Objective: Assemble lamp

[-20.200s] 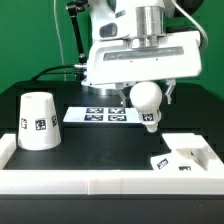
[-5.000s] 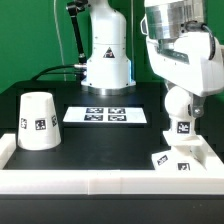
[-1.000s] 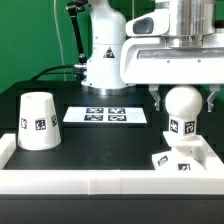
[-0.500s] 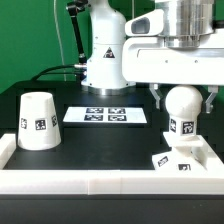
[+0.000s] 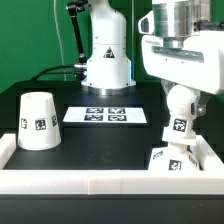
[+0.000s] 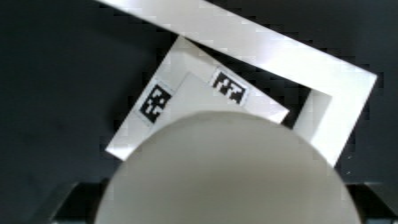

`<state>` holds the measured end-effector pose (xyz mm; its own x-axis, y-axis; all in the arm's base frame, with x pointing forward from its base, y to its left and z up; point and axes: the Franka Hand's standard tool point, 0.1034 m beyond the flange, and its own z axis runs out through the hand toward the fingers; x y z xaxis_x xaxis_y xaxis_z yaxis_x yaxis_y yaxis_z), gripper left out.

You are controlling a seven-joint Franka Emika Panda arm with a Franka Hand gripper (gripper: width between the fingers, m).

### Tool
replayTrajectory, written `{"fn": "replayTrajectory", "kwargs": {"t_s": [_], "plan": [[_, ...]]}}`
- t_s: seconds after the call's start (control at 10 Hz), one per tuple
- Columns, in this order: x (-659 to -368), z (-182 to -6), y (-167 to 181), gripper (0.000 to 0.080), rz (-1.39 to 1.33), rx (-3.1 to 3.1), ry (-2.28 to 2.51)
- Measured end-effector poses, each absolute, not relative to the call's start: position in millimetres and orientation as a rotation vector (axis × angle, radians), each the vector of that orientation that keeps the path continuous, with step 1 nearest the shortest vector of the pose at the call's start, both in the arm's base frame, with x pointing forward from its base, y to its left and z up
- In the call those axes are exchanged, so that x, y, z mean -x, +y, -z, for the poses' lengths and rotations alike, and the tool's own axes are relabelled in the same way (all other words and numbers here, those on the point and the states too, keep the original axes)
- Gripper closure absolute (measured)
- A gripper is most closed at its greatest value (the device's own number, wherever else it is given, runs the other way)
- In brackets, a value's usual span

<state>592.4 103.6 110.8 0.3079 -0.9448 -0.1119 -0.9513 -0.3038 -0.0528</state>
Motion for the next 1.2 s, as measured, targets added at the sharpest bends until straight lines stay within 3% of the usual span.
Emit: {"fn": "replayTrajectory", "kwargs": {"t_s": [0.3, 0.5, 0.9, 1.2], "plan": [[-593, -111.6, 106, 0.022, -0.125, 2.275, 1.974], [-593, -110.3, 106, 0.0117, -0.127, 2.29, 1.958], [-586, -113.4, 116, 0.0101, -0.104, 2.538, 1.606], [-586, -112.8, 117, 0.0101, -0.106, 2.538, 1.605]]}}
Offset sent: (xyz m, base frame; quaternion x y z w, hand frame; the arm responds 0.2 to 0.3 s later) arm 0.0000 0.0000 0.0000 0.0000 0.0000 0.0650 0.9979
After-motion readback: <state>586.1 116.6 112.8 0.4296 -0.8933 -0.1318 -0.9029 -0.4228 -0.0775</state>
